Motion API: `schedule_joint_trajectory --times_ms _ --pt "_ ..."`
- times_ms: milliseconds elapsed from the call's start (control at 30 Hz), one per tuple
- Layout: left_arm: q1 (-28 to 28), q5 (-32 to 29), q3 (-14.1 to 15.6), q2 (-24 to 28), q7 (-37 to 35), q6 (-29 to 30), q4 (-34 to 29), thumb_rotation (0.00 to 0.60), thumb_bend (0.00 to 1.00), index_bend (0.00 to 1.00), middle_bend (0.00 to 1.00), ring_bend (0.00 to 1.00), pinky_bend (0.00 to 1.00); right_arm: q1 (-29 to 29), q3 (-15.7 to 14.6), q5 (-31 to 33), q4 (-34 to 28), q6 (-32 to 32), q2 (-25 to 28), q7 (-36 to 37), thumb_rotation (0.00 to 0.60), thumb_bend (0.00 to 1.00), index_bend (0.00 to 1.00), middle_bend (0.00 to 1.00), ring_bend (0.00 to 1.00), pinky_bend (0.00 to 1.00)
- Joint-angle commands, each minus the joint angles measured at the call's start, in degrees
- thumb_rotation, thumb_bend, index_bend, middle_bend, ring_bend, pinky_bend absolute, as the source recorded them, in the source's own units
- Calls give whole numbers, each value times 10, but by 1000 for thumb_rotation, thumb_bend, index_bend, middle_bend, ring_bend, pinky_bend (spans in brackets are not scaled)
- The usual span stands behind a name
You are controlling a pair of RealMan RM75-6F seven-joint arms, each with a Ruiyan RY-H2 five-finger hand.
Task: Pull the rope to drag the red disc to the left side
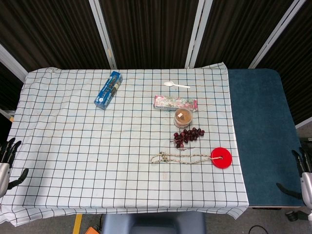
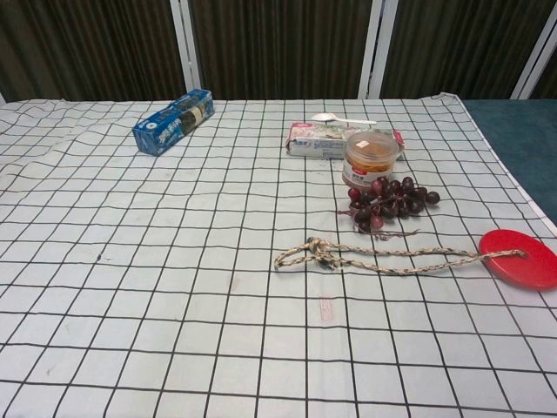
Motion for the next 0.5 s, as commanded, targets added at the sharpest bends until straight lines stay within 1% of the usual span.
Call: schedule_joint_trajectory --times_ms 33,300,500 --pt "0 1 1 0 0 -1 -2 600 340 0 0 0 0 0 1 0 -1 1 1 1 600 110 0 0 0 0" --pt "-19 22 8 -2 23 -23 -23 600 341 0 0 0 0 -3 6 5 -11 8 10 8 600 110 0 0 0 0" --pt "-60 55 19 -21 36 -77 -59 600 340 0 0 0 0 0 13 16 -15 3 14 7 600 110 0 0 0 0"
